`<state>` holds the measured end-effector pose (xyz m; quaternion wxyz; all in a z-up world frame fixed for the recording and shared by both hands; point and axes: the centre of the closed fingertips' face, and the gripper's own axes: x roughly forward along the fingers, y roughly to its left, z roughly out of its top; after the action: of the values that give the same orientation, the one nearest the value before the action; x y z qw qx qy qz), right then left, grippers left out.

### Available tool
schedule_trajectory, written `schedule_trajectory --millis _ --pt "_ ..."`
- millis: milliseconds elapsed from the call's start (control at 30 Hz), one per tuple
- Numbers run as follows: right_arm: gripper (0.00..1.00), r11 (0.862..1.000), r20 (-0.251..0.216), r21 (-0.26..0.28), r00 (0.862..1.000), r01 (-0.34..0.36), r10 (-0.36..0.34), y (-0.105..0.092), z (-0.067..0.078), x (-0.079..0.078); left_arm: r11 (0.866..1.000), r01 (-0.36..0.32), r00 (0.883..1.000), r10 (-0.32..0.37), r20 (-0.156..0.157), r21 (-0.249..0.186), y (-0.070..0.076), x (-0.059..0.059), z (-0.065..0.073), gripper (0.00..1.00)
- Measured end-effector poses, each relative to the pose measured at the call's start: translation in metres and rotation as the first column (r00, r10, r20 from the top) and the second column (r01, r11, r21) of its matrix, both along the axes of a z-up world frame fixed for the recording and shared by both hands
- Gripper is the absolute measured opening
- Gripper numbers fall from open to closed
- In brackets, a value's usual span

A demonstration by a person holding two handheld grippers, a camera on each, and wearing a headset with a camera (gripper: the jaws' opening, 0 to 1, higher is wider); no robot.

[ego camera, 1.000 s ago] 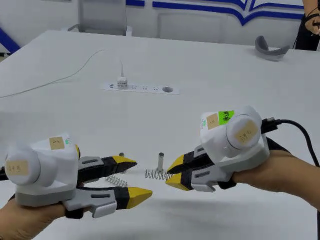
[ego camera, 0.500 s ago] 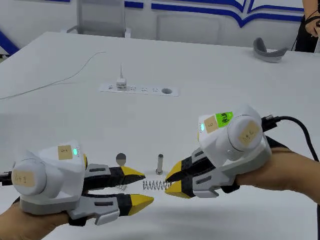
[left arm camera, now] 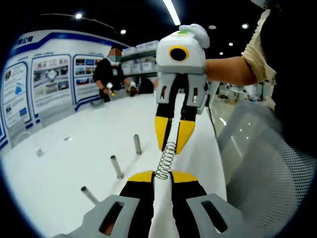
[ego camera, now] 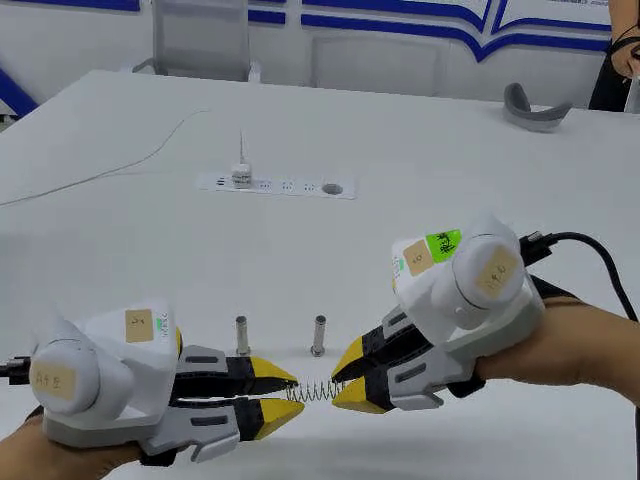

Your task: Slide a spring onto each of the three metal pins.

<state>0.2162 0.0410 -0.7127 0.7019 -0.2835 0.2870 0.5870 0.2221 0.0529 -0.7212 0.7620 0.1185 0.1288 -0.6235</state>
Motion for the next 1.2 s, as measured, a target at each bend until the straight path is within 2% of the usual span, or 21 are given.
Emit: schedule_trajectory --millis 233,367,733,833,1000,1100,1200 --pt "0.11 0.999 0.006 0.043 1.0 0.009 -0.009 0.006 0.013 0.002 1.0 -0.008 1.0 0.008 -0.019 -0.003 0.0 0.001 -0.002 0.11" --pt "0.11 0.996 0.015 0.085 1.0 0.016 -0.017 0.014 0.023 0.002 1.0 -0.013 1.0 0.013 -0.028 -0.01 -0.001 0.001 -0.002 0.11" --pt "0.11 0.986 0.049 0.166 0.998 0.03 -0.038 0.029 0.035 0.005 0.999 -0.019 0.998 0.017 -0.054 -0.037 -0.007 0.001 0.002 0.11" --pt "0.11 0.982 0.057 0.186 0.997 0.034 -0.046 0.033 0.038 0.006 0.998 -0.023 0.997 0.019 -0.073 -0.055 -0.01 0.001 0.004 0.11" --pt "0.12 0.979 0.06 0.201 0.997 0.039 -0.052 0.036 0.04 0.007 0.997 -0.028 0.995 0.021 -0.095 -0.071 -0.012 0.002 0.005 0.11" --pt "0.13 0.979 0.06 0.197 0.996 0.049 -0.062 0.035 0.038 0.008 0.993 -0.046 0.992 0.032 -0.125 -0.11 -0.013 0.004 0.01 0.1" --pt "0.13 0.978 0.059 0.202 0.996 0.058 -0.071 0.034 0.038 0.01 0.993 -0.049 0.992 0.036 -0.122 -0.106 -0.013 0.006 0.01 0.1"
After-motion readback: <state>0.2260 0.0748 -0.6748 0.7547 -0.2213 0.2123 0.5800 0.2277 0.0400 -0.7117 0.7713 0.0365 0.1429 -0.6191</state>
